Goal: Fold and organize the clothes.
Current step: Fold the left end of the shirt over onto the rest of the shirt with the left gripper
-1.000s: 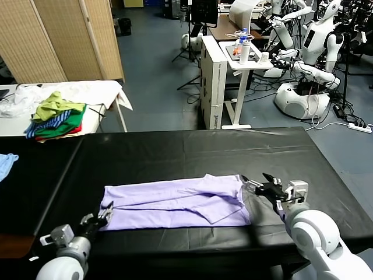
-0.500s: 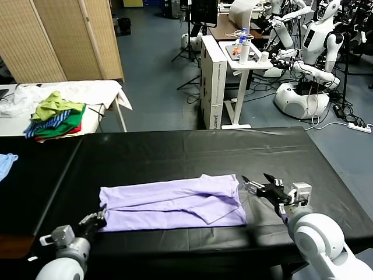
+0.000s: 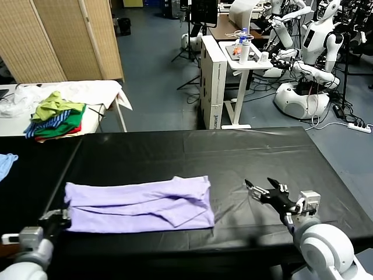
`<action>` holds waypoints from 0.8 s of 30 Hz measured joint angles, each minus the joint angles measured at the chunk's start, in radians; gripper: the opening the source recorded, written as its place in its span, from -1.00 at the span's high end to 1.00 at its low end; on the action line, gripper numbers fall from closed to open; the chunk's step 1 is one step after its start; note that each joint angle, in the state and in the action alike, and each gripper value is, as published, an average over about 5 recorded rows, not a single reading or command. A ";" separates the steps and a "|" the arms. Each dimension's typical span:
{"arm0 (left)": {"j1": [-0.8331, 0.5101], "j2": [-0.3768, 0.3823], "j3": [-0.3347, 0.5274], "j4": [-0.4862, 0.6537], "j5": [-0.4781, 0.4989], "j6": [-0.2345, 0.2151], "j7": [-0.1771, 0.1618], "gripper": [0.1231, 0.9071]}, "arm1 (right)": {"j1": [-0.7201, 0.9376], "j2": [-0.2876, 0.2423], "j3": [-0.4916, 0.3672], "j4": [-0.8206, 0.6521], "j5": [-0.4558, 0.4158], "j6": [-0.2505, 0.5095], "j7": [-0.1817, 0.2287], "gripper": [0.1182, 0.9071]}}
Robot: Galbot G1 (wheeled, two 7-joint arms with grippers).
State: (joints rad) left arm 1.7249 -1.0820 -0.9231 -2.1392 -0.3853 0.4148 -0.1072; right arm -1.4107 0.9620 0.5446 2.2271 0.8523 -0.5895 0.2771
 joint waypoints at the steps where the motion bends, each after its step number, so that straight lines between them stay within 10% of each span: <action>1: 0.003 0.001 -0.005 -0.008 -0.002 0.003 -0.006 0.86 | -0.005 0.004 -0.001 0.001 -0.004 0.003 0.000 -1.00; 13: -0.059 -0.122 0.176 -0.180 -0.177 0.096 -0.117 0.86 | -0.082 0.044 0.034 -0.015 -0.077 0.029 -0.018 -1.00; 24: -0.162 -0.249 0.418 -0.182 -0.230 0.103 -0.137 0.86 | -0.148 0.102 0.048 -0.035 -0.166 0.049 -0.040 -1.00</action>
State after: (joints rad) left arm 1.5631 -1.3306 -0.5055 -2.3210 -0.6152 0.5174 -0.2446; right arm -1.5584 1.0640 0.5928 2.1923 0.6864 -0.5407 0.2374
